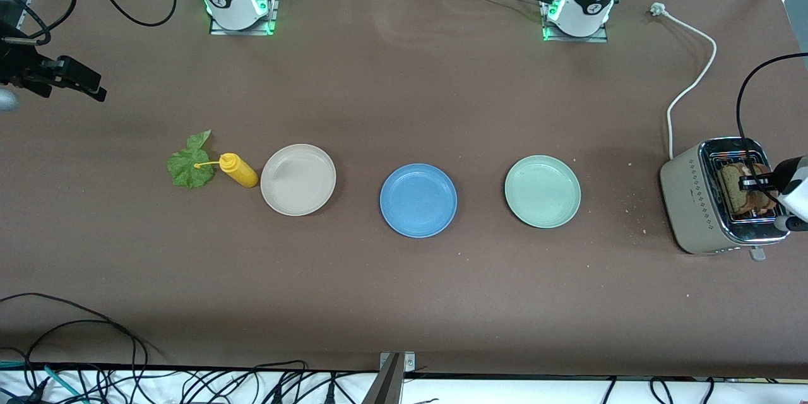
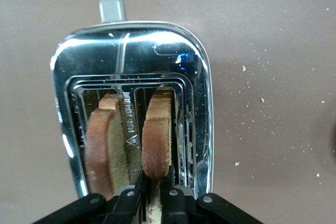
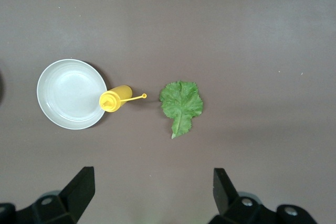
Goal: Make sandwich in blue plate with both arms
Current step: 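Lift the bread slice out of the toaster with the left gripper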
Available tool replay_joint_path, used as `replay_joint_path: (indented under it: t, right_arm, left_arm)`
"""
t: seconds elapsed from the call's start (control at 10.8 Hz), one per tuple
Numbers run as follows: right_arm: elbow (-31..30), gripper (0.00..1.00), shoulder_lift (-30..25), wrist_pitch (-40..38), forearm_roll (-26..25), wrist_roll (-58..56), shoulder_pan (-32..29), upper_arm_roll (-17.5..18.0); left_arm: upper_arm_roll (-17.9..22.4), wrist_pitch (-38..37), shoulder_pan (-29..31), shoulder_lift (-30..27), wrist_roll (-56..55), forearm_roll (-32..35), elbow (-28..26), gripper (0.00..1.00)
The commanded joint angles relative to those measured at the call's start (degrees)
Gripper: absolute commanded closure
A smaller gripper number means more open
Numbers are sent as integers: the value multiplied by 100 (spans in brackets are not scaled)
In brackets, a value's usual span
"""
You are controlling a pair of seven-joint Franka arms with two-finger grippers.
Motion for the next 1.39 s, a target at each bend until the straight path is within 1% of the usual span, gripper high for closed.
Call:
replay_joint_path:
  t: [0.0, 0.37, 0.46, 0.55, 0.65, 0.92, 1.02, 1.11, 1.2, 1.29]
  right_arm:
    - [14, 0, -65, -62, 60, 71, -2, 29]
    - [22, 0, -65, -44, 60, 63, -2, 38]
    - [14, 0, -65, -44, 68, 71, -2, 38]
    - [22, 0, -65, -36, 69, 71, -2, 38]
    - [22, 0, -65, -36, 69, 71, -2, 38]
    - [22, 0, -65, -44, 77, 71, -2, 38]
    - [22, 0, -65, -44, 77, 71, -2, 38]
    - [22, 0, -65, -53, 77, 71, -2, 38]
    - [22, 0, -65, -53, 77, 71, -2, 38]
    - [22, 0, -65, -53, 77, 71, -2, 38]
  left_arm:
    - [-103, -325, 49, -563, 385, 56, 56, 100]
    - [-287, -1002, 14, -1257, 394, 47, 83, 100]
    - [-401, -1142, 14, -1328, 385, 47, 257, 100]
    - [-507, -1248, 5, -1320, 385, 47, 467, 100]
    - [-595, -1266, -13, -1320, 385, 47, 565, 100]
    - [-981, -1266, -22, -1303, 368, -5, 575, 100]
    - [-1026, -1249, -22, -1277, 376, -250, 549, 100]
    - [-1009, -1240, -170, -1320, 263, -383, 470, 100]
    - [-809, -1223, -423, -1329, 288, -488, 391, 100]
    - [-502, -1205, -844, -1494, 245, -811, 155, 100]
